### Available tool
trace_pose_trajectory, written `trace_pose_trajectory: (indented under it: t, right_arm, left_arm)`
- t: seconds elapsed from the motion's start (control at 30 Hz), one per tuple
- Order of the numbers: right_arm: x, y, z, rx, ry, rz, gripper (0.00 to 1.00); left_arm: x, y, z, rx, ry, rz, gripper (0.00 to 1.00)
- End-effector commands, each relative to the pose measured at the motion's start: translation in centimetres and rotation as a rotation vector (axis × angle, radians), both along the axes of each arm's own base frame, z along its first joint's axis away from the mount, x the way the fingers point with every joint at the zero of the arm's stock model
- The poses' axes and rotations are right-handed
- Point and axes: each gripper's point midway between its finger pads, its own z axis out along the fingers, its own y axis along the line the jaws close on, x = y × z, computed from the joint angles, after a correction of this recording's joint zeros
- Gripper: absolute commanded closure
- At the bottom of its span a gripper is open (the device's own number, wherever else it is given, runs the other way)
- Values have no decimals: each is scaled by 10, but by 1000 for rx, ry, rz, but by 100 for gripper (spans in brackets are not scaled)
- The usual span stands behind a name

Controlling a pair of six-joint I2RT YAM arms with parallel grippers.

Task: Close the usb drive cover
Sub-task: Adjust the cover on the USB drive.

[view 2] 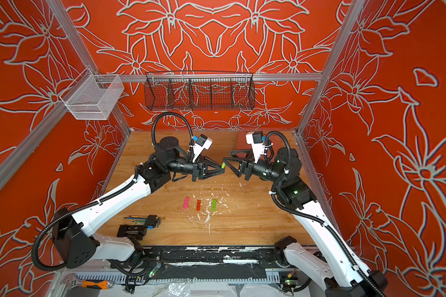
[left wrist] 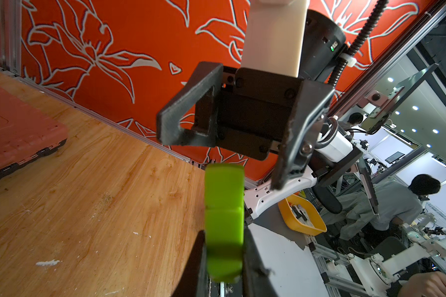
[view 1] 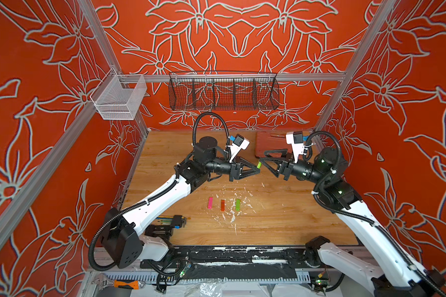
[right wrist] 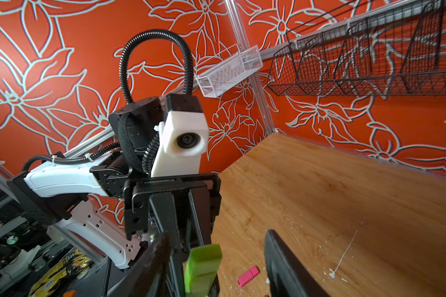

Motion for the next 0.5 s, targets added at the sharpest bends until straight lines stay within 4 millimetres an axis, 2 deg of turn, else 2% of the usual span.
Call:
trace_pose_trajectory:
  t: [0.0, 0.27, 0.47]
  right_arm:
    - [-4, 7, 8, 2, -37, 68, 41]
    - [-12, 7, 22, 33, -96, 97, 43]
    - [-9, 9, 21, 30, -90, 103, 43]
  left_arm:
    - [-7, 2, 7, -20, -23, -25, 99]
    - [-5, -1, 2, -15, -6, -33, 98]
    - [-5, -1, 2, -15, -4, -32, 99]
